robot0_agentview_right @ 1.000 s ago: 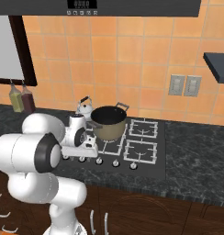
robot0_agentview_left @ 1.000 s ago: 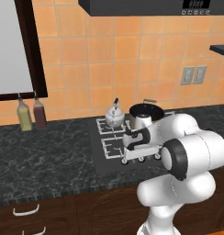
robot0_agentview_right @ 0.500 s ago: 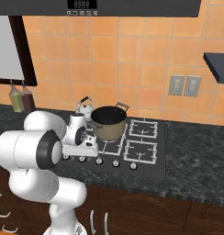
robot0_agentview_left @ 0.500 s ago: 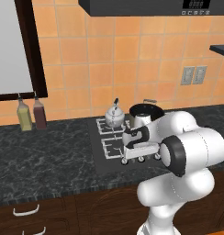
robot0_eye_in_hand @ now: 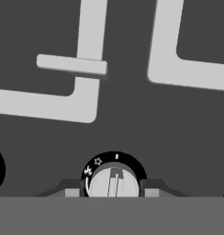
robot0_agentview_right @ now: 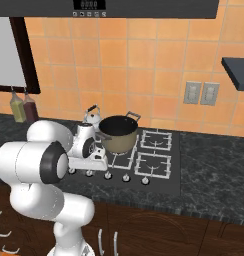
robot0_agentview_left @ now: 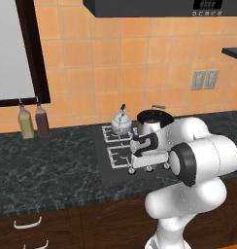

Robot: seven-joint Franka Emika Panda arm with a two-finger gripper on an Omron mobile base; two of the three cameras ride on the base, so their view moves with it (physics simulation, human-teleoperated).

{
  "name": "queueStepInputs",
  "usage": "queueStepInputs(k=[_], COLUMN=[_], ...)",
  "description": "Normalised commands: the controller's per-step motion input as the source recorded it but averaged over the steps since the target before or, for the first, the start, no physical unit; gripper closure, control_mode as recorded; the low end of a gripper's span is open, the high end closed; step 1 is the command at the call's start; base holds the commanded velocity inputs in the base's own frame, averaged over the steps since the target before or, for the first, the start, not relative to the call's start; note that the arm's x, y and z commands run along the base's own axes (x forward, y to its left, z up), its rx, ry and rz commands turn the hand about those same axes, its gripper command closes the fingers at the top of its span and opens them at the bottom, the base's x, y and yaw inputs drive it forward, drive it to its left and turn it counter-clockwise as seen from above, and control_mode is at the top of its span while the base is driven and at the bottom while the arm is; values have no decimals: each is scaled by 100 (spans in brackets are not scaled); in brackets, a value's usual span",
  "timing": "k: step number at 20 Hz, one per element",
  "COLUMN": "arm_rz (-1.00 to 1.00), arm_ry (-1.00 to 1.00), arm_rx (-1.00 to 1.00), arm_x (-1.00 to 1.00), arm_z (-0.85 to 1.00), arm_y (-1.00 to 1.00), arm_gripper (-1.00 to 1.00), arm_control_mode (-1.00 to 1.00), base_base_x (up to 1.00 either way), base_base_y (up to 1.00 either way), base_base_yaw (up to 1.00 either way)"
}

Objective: Pick the kettle from the counter and place it on a stove burner. Then turn the burner on.

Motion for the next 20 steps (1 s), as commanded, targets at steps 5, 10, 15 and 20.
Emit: queueStepInputs(k=[5,10,15,20], arm_rz=[0,0,16,23], arm_ry=[0,0,0,0], arm_rx=[0,0,0,0], arm_x=[0,0,0,-12], arm_z=[0,0,0,-1], arm_y=[0,0,0,0], arm_gripper=[100,100,100,100], arm_control_mode=[-100,-100,-100,-100], base_base_x=[0,0,0,0], base_base_y=[0,0,0,0], base_base_yaw=[0,0,0,0])
